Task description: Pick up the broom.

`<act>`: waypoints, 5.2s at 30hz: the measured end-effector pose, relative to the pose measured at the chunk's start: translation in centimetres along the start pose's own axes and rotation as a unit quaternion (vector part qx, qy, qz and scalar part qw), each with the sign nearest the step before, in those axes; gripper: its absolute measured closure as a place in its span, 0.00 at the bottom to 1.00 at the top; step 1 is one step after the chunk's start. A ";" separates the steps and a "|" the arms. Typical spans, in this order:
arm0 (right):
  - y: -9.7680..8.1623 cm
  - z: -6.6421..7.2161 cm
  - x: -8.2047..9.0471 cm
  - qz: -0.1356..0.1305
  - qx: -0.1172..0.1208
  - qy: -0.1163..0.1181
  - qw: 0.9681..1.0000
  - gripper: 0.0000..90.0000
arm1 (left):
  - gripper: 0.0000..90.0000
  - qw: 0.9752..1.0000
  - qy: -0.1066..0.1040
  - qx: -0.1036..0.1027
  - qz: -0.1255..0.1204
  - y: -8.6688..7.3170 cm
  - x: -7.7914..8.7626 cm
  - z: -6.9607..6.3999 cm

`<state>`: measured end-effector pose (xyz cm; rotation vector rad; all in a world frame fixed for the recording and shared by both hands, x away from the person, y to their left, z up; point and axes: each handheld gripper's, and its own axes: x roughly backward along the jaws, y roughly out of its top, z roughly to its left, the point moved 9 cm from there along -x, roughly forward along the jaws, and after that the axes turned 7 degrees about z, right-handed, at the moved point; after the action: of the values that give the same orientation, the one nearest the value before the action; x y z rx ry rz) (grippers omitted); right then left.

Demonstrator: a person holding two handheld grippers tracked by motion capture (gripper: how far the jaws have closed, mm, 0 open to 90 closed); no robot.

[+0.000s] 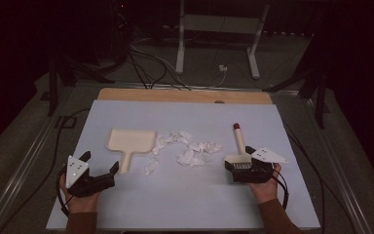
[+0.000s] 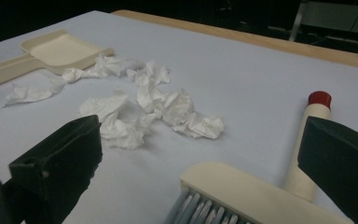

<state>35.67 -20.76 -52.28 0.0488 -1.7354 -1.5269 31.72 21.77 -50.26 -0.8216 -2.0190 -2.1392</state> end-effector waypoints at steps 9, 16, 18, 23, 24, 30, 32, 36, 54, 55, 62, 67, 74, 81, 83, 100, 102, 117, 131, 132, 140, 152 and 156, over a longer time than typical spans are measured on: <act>0.1 0.3 0.3 0.003 -0.007 -0.005 1.000 0.00 | 0.01 1.000 0.011 0.002 0.003 -0.2 0.2 0.4; 2.0 -0.1 1.9 -0.003 -0.005 -0.031 1.000 0.00 | 0.01 1.000 0.022 0.005 0.005 -0.3 0.2 0.8; 2.5 -0.3 2.1 0.000 -0.006 -0.033 0.999 0.00 | 0.01 1.000 0.028 0.006 0.006 -0.4 0.2 1.0; 4.2 -1.7 2.1 0.008 -0.018 -0.042 0.999 0.00 | 0.01 0.999 0.031 0.011 0.006 -0.5 0.3 1.2; 4.5 -2.1 2.0 0.011 -0.021 -0.045 0.999 0.00 | 0.01 0.999 0.032 0.011 0.006 -0.6 0.3 1.1; 6.2 -3.6 1.4 0.021 -0.030 -0.066 0.997 0.00 | 0.01 0.999 0.034 0.013 0.006 -0.6 0.3 1.1; 6.8 -4.2 1.3 0.018 -0.034 -0.076 0.996 0.00 | 0.01 0.999 0.034 0.014 0.006 -0.7 0.3 1.1; 7.8 -5.1 0.9 0.019 -0.041 -0.081 0.996 0.00 | 0.01 0.999 0.032 0.016 0.005 -0.7 0.3 1.1; 9.1 -8.5 -2.6 0.054 -0.065 -0.111 0.990 0.00 | 0.01 0.999 0.032 0.020 0.001 -0.7 0.3 1.1; 9.0 -8.7 -2.9 0.057 -0.067 -0.114 0.990 0.00 | 0.01 0.999 0.032 0.020 0.001 -0.7 0.3 1.1; 8.3 -10.2 -5.0 0.086 -0.081 -0.118 0.986 0.00 | 0.01 0.999 0.033 0.019 0.002 -0.8 0.3 1.1; 8.2 -10.9 -6.4 0.103 -0.088 -0.125 0.983 0.00 | 0.01 0.999 0.034 0.018 0.001 -0.7 0.3 1.1; 7.4 -12.0 -8.2 0.124 -0.094 -0.129 0.979 0.00 | 0.01 0.999 0.034 0.020 0.000 -0.8 0.3 1.1; 5.6 -13.2 -10.0 0.153 -0.116 -0.134 0.972 0.00 | 0.01 0.999 0.033 0.017 0.001 -0.8 0.2 0.8; 5.1 -13.4 -10.5 0.161 -0.121 -0.135 0.970 0.00 | 0.01 0.999 0.036 0.015 0.000 -0.7 0.3 0.9; 2.5 -13.9 -13.2 0.219 -0.149 -0.139 0.954 0.45 | 0.01 0.999 0.038 0.020 0.000 -0.8 0.4 1.1; 2.1 -13.7 -13.4 0.230 -0.156 -0.137 0.951 0.50 | 0.01 0.999 0.039 0.020 0.000 -0.8 0.4 1.2; 2.3 -13.0 -13.1 0.246 -0.157 -0.168 0.942 0.78 | 0.01 0.999 0.041 0.019 0.002 -1.0 0.4 1.2; 5.3 -11.8 -10.2 0.190 -0.145 -0.162 0.958 0.79 | 0.01 0.999 0.039 0.013 0.015 -1.0 -0.1 0.1; 5.6 -11.7 -9.9 0.185 -0.142 -0.160 0.959 0.79 | 0.01 0.999 0.039 0.011 0.016 -1.0 -0.2 -0.1; 7.6 -10.0 -7.6 0.147 -0.122 -0.142 0.971 0.79 | 0.01 1.000 0.020 -0.008 0.013 -0.1 -0.3 -2.3; 10.5 -7.1 -2.7 0.077 -0.091 -0.112 0.986 0.79 | 0.01 0.998 -0.054 -0.031 0.018 1.6 -2.5 -8.3; 11.3 -6.2 -1.7 0.057 -0.086 -0.102 0.989 0.79 | 0.01 0.995 -0.089 -0.032 0.022 1.8 -3.8 -11.2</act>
<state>45.56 -21.91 -43.97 -0.3003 -1.7226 -1.6370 32.16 9.82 -50.11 -1.0925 -1.9987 -2.1883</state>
